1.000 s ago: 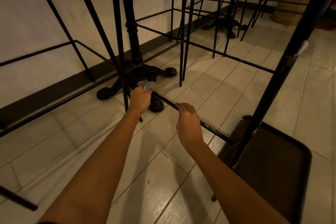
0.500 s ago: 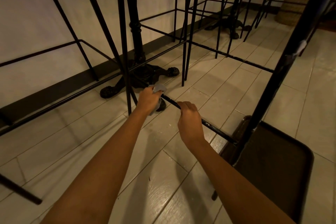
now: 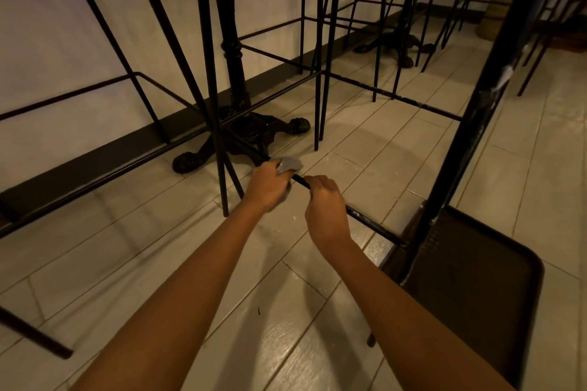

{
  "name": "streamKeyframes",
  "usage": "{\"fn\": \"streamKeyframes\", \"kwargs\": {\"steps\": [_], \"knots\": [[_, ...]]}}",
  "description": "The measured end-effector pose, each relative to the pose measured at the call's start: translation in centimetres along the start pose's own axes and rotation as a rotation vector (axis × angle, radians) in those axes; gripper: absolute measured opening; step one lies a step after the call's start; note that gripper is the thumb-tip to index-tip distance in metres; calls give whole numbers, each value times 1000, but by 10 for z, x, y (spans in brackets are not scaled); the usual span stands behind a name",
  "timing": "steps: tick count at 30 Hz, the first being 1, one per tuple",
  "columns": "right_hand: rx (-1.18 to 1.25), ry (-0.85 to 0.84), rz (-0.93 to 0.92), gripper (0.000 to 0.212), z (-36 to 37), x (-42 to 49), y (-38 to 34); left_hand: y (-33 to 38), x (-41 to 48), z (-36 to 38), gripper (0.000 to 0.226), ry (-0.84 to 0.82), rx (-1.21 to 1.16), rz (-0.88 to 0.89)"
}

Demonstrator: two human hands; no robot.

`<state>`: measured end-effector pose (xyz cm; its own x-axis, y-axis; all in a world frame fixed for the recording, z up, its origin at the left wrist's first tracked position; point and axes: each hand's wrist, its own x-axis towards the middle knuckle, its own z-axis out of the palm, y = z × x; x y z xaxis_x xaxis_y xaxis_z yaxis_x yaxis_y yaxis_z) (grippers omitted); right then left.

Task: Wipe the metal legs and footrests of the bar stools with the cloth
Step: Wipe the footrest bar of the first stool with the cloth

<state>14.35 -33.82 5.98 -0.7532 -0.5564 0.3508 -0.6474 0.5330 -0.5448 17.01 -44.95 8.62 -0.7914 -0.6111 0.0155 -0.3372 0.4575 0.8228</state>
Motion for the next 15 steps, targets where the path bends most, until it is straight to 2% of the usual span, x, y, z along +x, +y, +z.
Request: {"fn": "streamKeyframes", "kwargs": {"steps": [6,15], "knots": [[7,-15,5,48,-3,0,0,3,-5,13,29,99,-100,-58],[38,-45,34,42,-7,1,-1,4,-10,11,30,-32,112,27]]}}
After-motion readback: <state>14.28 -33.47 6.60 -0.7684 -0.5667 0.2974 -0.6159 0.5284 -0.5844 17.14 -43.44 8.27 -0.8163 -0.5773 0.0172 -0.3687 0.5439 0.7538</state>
